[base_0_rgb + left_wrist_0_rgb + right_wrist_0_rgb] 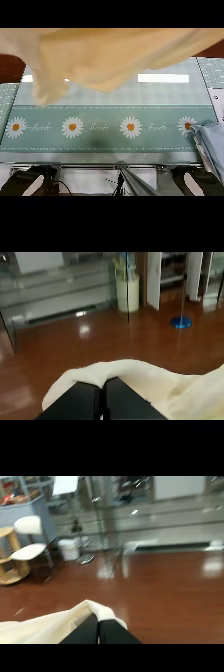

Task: Fold the shirts.

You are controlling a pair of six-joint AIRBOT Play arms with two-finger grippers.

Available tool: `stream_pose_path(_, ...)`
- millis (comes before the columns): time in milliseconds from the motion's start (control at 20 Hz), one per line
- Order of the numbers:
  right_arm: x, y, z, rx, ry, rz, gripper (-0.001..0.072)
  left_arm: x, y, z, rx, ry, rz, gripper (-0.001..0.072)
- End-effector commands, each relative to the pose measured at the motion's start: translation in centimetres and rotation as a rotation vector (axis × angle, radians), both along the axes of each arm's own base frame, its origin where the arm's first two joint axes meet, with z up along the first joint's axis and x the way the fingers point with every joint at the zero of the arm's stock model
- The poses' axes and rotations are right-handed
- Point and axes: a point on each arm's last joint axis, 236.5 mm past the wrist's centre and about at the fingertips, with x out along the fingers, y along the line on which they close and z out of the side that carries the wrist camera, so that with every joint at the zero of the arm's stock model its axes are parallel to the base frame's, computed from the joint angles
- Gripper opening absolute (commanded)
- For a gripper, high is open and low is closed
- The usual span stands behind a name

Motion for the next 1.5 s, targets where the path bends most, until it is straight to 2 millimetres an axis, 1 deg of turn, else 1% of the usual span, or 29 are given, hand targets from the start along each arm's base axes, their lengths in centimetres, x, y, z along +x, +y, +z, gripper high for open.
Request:
stream_pose_path(0, -7.4, -1.8, 2.7, -0.030, -0.016, -0.106, 0.0025, -6.7, 0.9, 0.3, -0.032, 0.017, 0.003, 0.0020)
stream_pose_path(100, -9.9, -1.4, 1.2, -0.041, 0.046, -0.094, 0.0025, -9.1, 1.2, -1.1, -0.055, 0.069, 0.002, 0.0020)
stream_pose_path(200, -11.6, -1.1, -1.1, -0.059, 0.132, -0.085, 0.0025, -11.1, 1.4, -2.8, -0.058, 0.130, 0.004, 0.0020)
stream_pose_path(300, -12.9, -1.1, -3.5, -0.087, 0.224, -0.083, 0.0025, -12.5, 1.6, -5.8, -0.041, 0.249, 0.010, 0.0020)
stream_pose_path(400, -13.7, -1.5, -5.6, -0.108, 0.313, -0.092, 0.0025, -13.4, 1.9, -8.9, -0.007, 0.383, 0.017, 0.0020)
stream_pose_path(500, -14.1, -1.9, -7.8, -0.130, 0.416, -0.099, 0.0025, -13.4, 1.1, -9.1, -0.013, 0.393, -0.012, 0.0020)
stream_pose_path(550, -14.2, -2.2, -9.5, -0.147, 0.497, -0.103, 0.0025, -13.0, 1.0, -9.3, -0.014, 0.407, -0.018, 0.0020)
stream_pose_path(600, -13.8, -2.6, -10.9, -0.166, 0.567, -0.108, 0.0025, -12.3, 0.8, -10.0, -0.027, 0.443, -0.014, 0.0020)
stream_pose_path(650, -13.0, -2.6, -11.4, -0.178, 0.592, -0.100, 0.0024, -11.1, 0.7, -11.2, -0.022, 0.495, -0.011, 0.0020)
stream_pose_path(700, -11.5, -3.1, -12.2, -0.196, 0.634, -0.105, 0.0025, -9.8, 0.5, -12.8, -0.006, 0.557, -0.010, 0.0020)
stream_pose_path(750, -9.9, -3.7, -13.4, -0.211, 0.688, -0.115, 0.0025, -8.2, 0.3, -15.1, 0.006, 0.644, -0.007, 0.0020)
stream_pose_path(800, -7.9, -4.2, -15.3, -0.236, 0.766, -0.114, 0.0024, -6.4, 0.1, -17.7, 0.034, 0.736, -0.010, 0.0020)
stream_pose_path(900, -3.8, -4.6, -20.0, -0.287, 0.935, -0.062, 0.0025, -2.5, -0.5, -22.2, 0.067, 0.860, -0.018, 0.0020)
stream_pose_path(950, -1.2, -4.8, -22.4, -0.310, 0.994, -0.040, 0.0025, 0.2, -0.9, -24.2, 0.080, 0.882, -0.026, 0.0020)
stream_pose_path(1000, 1.8, -5.3, -24.1, -0.321, 1.014, -0.045, 0.0025, 3.0, -1.2, -26.0, 0.083, 0.890, -0.027, 0.0020)
stream_pose_path(1150, 11.8, -6.3, -28.0, -0.291, 0.965, -0.087, 0.0025, 11.1, -2.1, -30.6, 0.080, 0.907, -0.017, 0.0021)
stream_pose_path(1250, 17.0, -6.6, -30.6, -0.267, 0.928, -0.100, 0.0025, 16.2, -2.6, -33.9, 0.060, 0.925, 0.002, 0.0021)
stream_pose_path(1300, 18.9, -6.5, -32.0, -0.248, 0.920, -0.103, 0.0025, 18.4, -2.8, -36.0, 0.053, 0.939, 0.011, 0.0021)
stream_pose_path(1350, 20.7, -6.7, -33.4, -0.242, 0.913, -0.109, 0.0026, 20.2, -2.9, -38.0, 0.050, 0.960, 0.019, 0.0021)
stream_pose_path(1450, 23.6, -6.9, -35.8, -0.226, 0.897, -0.119, 0.0025, 23.0, -3.1, -42.0, 0.043, 0.999, 0.035, 0.0021)
